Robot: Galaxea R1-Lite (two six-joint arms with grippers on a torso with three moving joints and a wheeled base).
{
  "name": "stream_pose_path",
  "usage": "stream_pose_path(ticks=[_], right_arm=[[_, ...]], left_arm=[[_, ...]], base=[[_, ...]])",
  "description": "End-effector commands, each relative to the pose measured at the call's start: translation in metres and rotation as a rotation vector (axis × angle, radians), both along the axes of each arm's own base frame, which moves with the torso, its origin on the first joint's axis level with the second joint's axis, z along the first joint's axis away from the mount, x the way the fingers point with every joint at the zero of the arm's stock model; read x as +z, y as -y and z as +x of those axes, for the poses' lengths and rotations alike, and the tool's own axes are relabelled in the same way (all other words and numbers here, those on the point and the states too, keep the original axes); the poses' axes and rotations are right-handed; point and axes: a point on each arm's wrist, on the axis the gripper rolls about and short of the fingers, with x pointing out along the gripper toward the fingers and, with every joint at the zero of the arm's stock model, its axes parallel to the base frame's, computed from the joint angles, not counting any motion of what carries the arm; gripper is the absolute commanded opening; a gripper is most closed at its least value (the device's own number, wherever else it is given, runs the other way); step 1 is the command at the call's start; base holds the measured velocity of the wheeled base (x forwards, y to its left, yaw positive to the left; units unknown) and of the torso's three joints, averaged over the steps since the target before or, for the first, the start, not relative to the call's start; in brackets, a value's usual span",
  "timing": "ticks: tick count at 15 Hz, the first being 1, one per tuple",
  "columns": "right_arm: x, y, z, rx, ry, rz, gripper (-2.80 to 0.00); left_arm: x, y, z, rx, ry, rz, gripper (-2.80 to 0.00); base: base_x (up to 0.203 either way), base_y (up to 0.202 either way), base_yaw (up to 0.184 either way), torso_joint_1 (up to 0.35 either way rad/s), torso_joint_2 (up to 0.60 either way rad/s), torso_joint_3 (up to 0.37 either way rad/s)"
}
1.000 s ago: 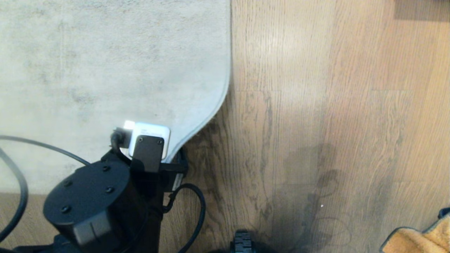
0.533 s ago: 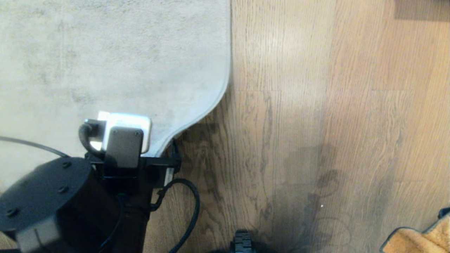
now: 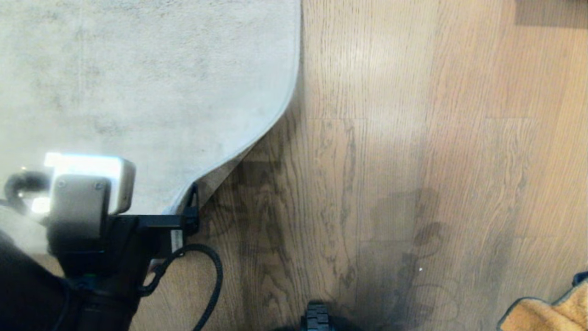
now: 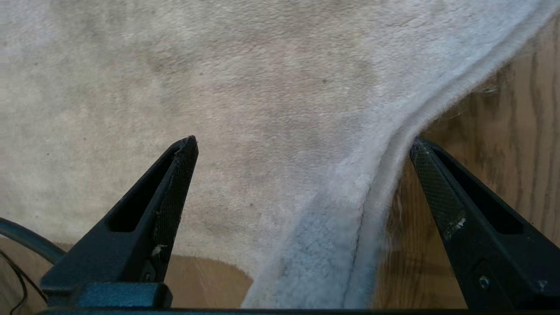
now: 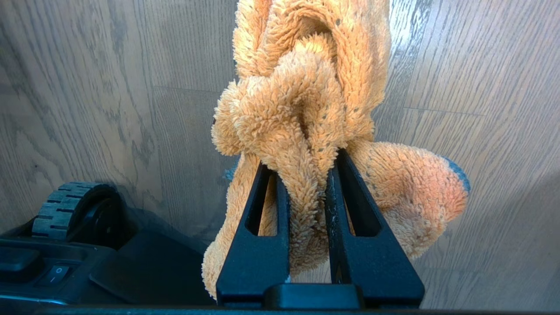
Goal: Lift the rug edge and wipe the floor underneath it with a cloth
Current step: Lay down the carpet
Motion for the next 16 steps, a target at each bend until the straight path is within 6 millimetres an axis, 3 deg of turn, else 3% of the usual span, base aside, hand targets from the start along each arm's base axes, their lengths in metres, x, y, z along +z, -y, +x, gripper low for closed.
stream_pose_path(ticks=[1,8,16], right_arm=[[0.000,0.000,0.000,0.001,-0.001,-0.001,-2.80],[0.000,0.000,0.000,0.001,-0.001,-0.001,-2.80],[0.000,0.000,0.000,0.001,-0.001,-0.001,-2.80]], left_arm=[[0.008,-0.015,-0.009,0.009,0.029,-0.046,0.00],[-0.012,-0.027,-0.015,0.013,-0.009,0.002,0.00],[-0.024,-0.017,-0.009,0.011,-0.047,0.059,0.00]], base=[[0.000,0.000,0.000,0.000,0.00,0.000],[0.000,0.000,0.000,0.000,0.00,0.000],[0.000,0.000,0.000,0.000,0.00,0.000]])
